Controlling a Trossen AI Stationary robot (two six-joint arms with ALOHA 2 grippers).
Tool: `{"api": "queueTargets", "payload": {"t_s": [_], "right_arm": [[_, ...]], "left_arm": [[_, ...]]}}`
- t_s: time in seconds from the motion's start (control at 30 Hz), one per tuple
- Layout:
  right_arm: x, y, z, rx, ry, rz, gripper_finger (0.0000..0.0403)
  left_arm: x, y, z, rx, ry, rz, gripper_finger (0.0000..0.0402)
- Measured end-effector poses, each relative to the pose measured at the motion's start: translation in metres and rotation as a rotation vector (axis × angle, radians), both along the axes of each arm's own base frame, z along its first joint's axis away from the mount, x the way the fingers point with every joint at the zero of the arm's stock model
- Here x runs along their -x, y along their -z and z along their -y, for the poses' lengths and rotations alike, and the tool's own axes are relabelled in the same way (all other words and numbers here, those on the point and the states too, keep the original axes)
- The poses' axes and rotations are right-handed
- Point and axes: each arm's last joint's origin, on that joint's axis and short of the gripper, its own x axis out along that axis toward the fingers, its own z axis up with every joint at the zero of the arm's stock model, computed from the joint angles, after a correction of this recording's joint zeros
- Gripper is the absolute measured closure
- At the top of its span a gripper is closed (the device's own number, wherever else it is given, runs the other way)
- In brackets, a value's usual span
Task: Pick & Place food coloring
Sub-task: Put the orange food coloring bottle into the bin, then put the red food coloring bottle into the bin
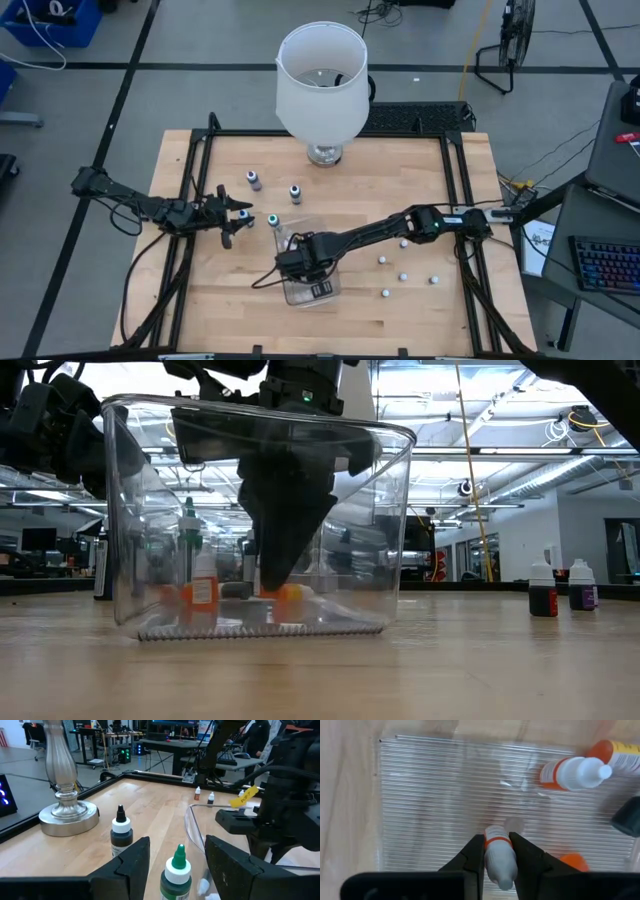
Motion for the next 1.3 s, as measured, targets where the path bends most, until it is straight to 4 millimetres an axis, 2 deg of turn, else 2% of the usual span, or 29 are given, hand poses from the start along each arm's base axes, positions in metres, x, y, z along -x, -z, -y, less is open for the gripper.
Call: {"api": "queueTargets", "payload": {"t_s": [0.23,0.43,0.57,0.7,0.87,0.97,1.03,1.1,1.3], "right_arm": [[0.0,0.0,0.0,0.0,0.001,0.001,0.0264],[0.001,-0.009,0.0,-0.001,0.002,0.019,0.0238],[0.007,-0.037,0.003,0.043,0.014,0.079,0.0241],[0.022,-0.08,0.01,0.107,0.059,0.15,0.0245],[0.062,-0.135,0.018,0.069,0.282,0.114,0.0244],[0.093,-0.151,0.014,0.077,0.394,0.055,0.0244],[0.112,-0.15,0.007,0.099,0.427,0.045,0.0244],[0.128,-0.142,0.001,0.109,0.447,0.042,0.0243],[0.17,-0.097,-0.006,0.078,0.478,0.057,0.0244]], "left_arm": [[0.0,0.0,0.0,0.0,0.0,0.0,0.0211],[0.0,0.0,0.0,0.0,0.0,0.0,0.021],[0.0,0.0,0.0,0.0,0.0,0.0,0.021],[0.0,0.0,0.0,0.0,0.0,0.0,0.021],[0.0,0.0,0.0,0.0,0.0,0.0,0.0211],[0.0,0.0,0.0,0.0,0.0,0.0,0.021],[0.0,0.0,0.0,0.0,0.0,0.0,0.021],[0.0,0.0,0.0,0.0,0.0,0.0,0.0211],[0.0,0.0,0.0,0.0,0.0,0.0,0.021]]}}
